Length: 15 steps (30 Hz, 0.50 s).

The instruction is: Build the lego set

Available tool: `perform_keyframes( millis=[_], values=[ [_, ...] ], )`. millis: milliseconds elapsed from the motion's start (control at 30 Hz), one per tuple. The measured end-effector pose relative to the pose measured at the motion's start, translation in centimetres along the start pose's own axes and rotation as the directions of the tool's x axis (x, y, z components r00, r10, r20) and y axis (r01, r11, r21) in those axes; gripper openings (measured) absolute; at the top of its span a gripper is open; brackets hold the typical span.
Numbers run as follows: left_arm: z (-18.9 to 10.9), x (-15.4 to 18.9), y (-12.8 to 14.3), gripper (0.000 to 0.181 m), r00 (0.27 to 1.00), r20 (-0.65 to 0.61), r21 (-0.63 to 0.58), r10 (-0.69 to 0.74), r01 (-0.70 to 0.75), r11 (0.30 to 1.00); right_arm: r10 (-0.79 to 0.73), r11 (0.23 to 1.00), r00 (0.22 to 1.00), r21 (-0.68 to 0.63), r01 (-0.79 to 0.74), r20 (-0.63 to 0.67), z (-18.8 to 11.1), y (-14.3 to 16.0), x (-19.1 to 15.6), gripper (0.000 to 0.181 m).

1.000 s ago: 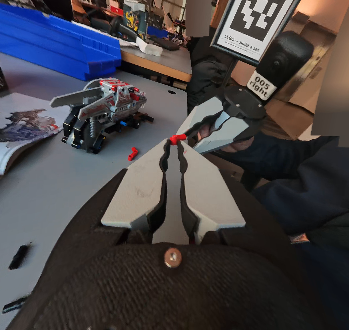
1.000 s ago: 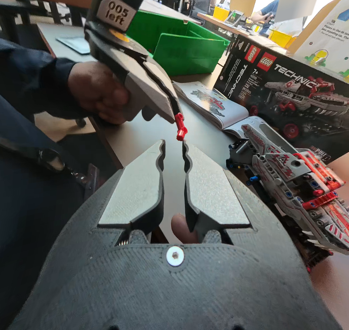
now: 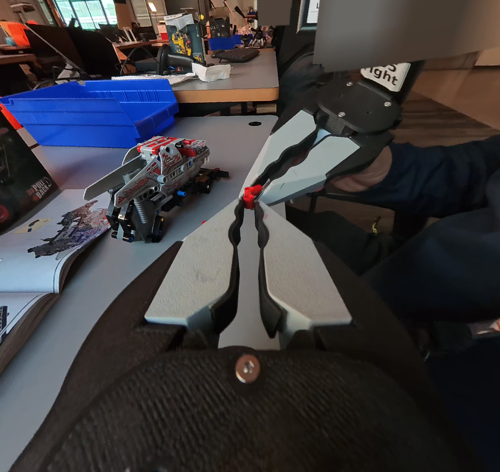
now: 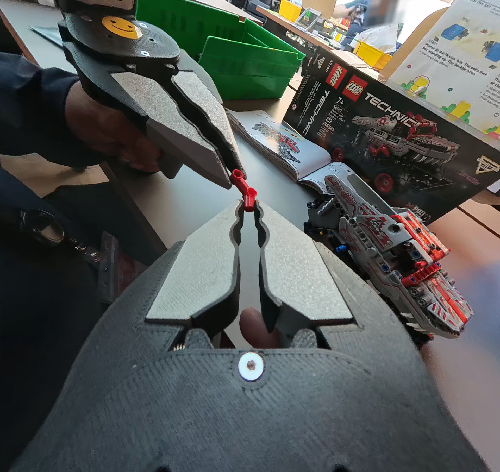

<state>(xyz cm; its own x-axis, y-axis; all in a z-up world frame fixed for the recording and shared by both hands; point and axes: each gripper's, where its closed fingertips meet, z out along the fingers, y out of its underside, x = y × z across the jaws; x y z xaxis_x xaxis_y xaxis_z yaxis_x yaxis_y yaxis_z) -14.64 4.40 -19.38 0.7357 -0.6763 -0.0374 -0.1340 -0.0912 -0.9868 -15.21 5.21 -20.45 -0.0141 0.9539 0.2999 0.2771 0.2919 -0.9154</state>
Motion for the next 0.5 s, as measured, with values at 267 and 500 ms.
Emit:
perform_keyframes(
  millis=[267, 500],
  values=[
    [-0.24, -0.16, -0.22, 0.005, 0.998, -0.015, 0.017, 0.06, -0.06, 0.998, 0.013, 1.0, 1.0, 0.015, -0.013, 0.009, -0.07, -0.54, 0.29, 0.012],
    [-0.01, 0.12, -0.02, 0.005, 0.982, -0.003, -0.005, 0.187, -0.187, 0.982, -0.037, 0.999, 0.999, -0.003, 0.037, 0.01, 0.14, -0.56, -0.1, 0.008]
  ],
)
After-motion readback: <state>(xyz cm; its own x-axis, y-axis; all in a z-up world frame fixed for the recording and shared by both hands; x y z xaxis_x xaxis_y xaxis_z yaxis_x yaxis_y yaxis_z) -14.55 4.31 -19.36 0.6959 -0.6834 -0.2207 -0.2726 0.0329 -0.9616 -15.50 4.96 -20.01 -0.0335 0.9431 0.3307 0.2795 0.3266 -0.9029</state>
